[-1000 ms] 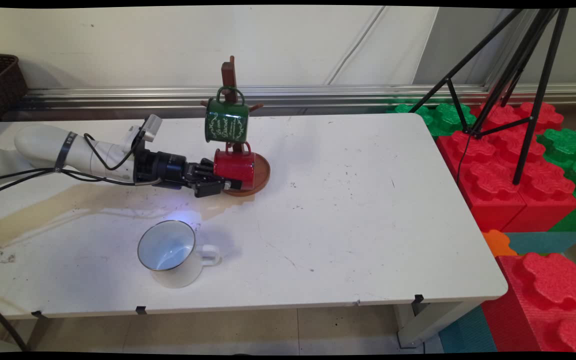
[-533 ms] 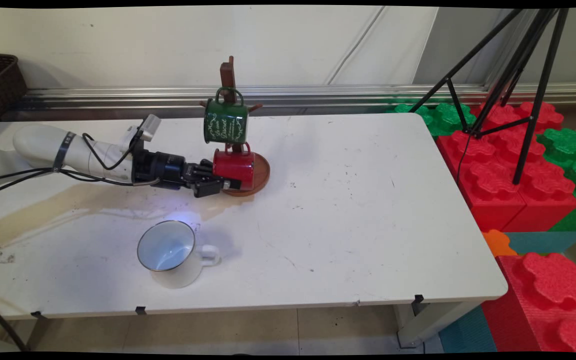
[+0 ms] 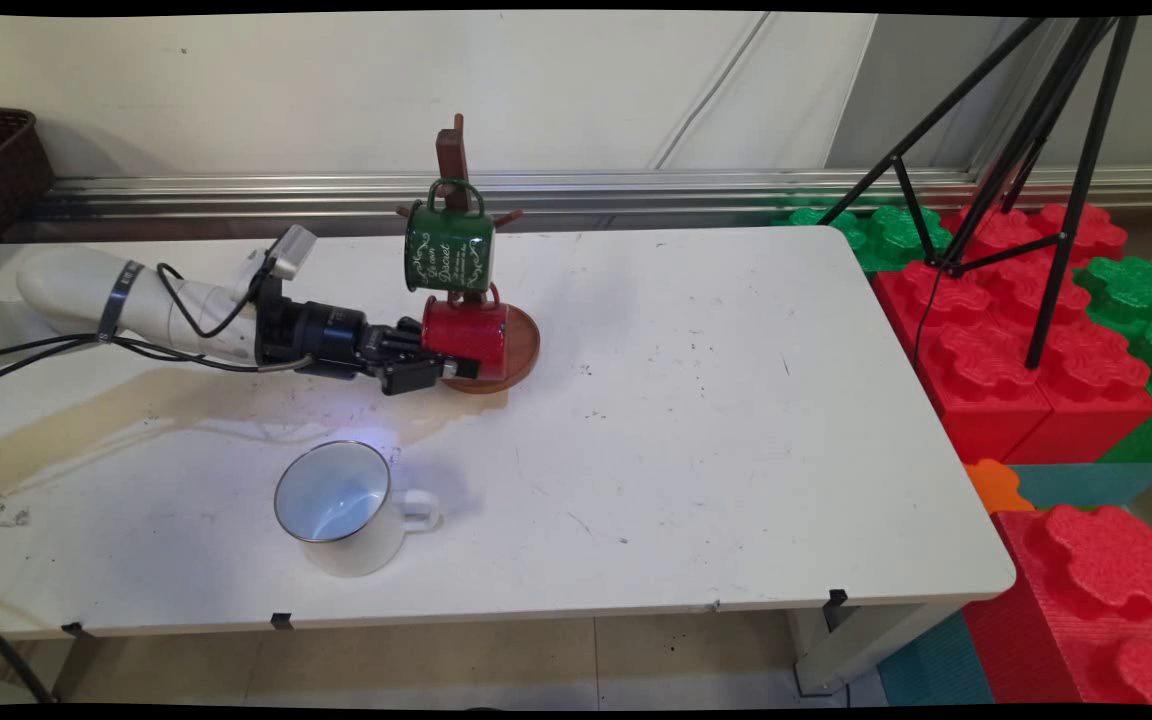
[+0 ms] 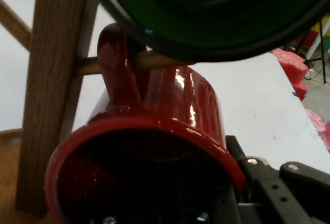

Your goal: Place the picked object on the table

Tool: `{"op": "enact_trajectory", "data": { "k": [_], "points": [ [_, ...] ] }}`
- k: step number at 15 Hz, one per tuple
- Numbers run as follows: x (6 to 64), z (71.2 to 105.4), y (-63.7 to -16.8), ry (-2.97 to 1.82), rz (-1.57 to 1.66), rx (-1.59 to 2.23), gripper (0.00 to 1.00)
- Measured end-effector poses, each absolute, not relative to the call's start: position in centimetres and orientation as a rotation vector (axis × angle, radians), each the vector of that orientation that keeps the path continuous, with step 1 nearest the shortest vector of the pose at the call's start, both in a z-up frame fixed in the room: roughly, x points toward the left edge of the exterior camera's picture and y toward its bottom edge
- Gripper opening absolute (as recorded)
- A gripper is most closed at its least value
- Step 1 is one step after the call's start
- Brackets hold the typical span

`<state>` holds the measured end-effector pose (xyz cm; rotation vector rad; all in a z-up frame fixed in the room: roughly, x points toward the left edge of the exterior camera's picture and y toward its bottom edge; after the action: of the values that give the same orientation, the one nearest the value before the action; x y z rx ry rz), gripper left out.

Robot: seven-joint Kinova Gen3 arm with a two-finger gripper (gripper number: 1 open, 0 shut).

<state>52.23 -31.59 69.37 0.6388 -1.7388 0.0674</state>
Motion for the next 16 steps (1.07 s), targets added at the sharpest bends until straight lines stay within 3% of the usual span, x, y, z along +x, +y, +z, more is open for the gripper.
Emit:
{"op": "enact_trajectory", "data": {
  "k": [16],
  "points": [
    [53.2,71.2,-28.2,-1.779,0.034,0.584,0.00]
  ]
}}
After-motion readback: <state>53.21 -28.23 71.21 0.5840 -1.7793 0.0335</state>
